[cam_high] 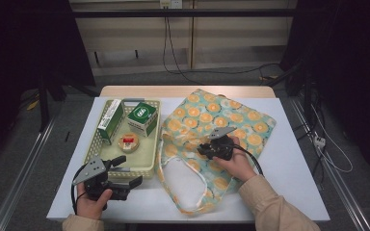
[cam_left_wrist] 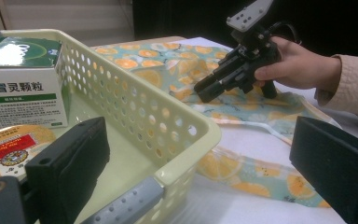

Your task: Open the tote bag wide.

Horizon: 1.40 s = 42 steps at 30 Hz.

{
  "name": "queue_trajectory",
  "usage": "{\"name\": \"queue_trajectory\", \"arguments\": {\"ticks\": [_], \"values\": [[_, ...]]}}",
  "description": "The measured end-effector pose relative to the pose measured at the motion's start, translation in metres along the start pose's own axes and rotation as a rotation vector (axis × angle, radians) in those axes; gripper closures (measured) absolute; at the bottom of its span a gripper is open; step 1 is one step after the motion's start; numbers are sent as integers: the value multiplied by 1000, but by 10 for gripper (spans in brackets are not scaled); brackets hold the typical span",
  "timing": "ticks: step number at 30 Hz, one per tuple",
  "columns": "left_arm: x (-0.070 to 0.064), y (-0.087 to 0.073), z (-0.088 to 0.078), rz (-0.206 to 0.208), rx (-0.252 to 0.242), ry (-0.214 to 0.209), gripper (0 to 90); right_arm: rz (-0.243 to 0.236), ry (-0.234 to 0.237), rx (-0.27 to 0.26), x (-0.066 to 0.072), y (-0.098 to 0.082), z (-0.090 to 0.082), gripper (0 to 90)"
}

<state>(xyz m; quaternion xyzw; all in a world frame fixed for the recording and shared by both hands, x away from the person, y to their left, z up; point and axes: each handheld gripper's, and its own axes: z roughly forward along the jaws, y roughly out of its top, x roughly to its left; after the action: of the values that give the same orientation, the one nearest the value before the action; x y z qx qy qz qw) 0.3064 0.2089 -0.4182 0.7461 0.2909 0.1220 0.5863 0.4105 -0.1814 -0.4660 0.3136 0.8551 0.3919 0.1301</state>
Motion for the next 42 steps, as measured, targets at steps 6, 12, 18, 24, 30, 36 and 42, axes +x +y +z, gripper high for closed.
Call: {"name": "queue_trajectory", "arguments": {"ticks": [6, 12, 18, 24, 30, 36, 42], "values": [[0, 0, -1, -1, -1, 0, 44, 5, -13, -2, -1, 1, 1, 900], [-1, 1, -1, 3, -2, 0, 45, 76, 42, -8, -5, 1, -4, 900], [-1, 1, -1, 6, 1, 1, 45, 86, 75, -34, -5, 11, -24, 900], [-2, 1, 0, 11, 2, 0, 45, 90, 66, -87, -10, 25, -45, 900], [-2, 1, 0, 5, 3, -2, 45, 106, 27, -114, -33, 36, -55, 900], [-1, 0, 0, 1, 0, -4, 44, 137, -39, -66, -55, 26, -38, 900], [0, -1, 0, -4, 2, -2, 45, 154, -60, -27, -60, 12, -18, 898]]}}
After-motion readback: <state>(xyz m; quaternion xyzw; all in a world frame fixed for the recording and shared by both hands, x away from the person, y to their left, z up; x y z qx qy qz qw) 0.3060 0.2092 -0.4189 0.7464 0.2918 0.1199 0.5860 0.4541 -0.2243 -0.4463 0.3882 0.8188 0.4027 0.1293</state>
